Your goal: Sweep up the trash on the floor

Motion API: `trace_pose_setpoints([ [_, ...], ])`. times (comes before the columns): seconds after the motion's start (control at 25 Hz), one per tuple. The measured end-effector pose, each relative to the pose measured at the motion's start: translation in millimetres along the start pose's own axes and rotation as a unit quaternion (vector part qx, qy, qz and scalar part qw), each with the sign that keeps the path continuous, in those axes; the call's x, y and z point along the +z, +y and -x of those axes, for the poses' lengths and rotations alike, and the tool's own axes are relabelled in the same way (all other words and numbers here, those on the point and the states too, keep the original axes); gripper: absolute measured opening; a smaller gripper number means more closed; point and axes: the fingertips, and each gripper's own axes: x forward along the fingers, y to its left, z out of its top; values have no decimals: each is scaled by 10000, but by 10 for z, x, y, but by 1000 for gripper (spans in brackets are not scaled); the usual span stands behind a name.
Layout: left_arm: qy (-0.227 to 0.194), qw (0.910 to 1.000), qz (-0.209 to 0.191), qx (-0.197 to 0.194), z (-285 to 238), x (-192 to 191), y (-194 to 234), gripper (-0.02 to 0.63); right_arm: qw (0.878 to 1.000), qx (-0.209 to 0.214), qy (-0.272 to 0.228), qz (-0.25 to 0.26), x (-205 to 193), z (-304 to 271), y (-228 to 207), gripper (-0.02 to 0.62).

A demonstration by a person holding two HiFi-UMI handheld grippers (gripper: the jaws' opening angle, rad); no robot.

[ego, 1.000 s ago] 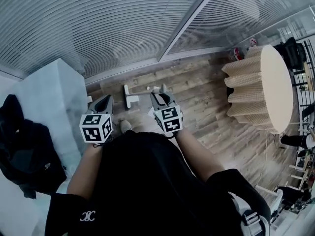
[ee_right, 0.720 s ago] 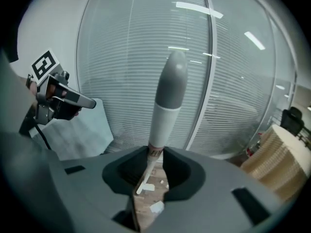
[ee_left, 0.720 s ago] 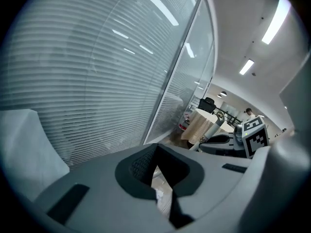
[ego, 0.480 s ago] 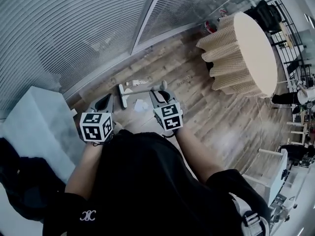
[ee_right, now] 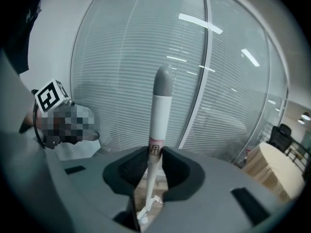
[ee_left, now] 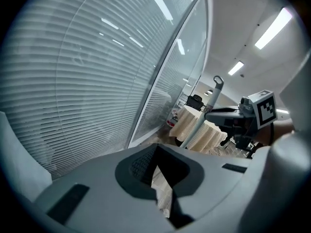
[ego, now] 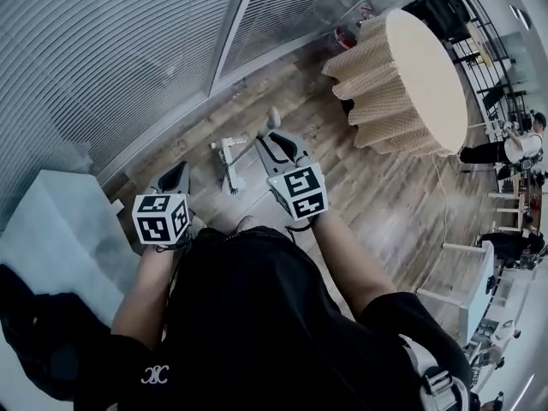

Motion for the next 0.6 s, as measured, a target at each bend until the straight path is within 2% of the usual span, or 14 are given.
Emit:
trace_pose_setpoints([
  [0.28, -146, 9995, 12, 297, 7, 38, -5, -5, 9986, 137, -212, 465, 248, -77, -586, 101],
  [0.48, -250, 9958, 183, 857, -15, 11, 13, -5, 9950, 353, -482, 806, 346, -271, -966, 101],
  [0.6, -385, 9908, 336, 1251, -47, 71, -39, -5, 9888, 721, -530, 1198, 295, -444, -1041, 101],
])
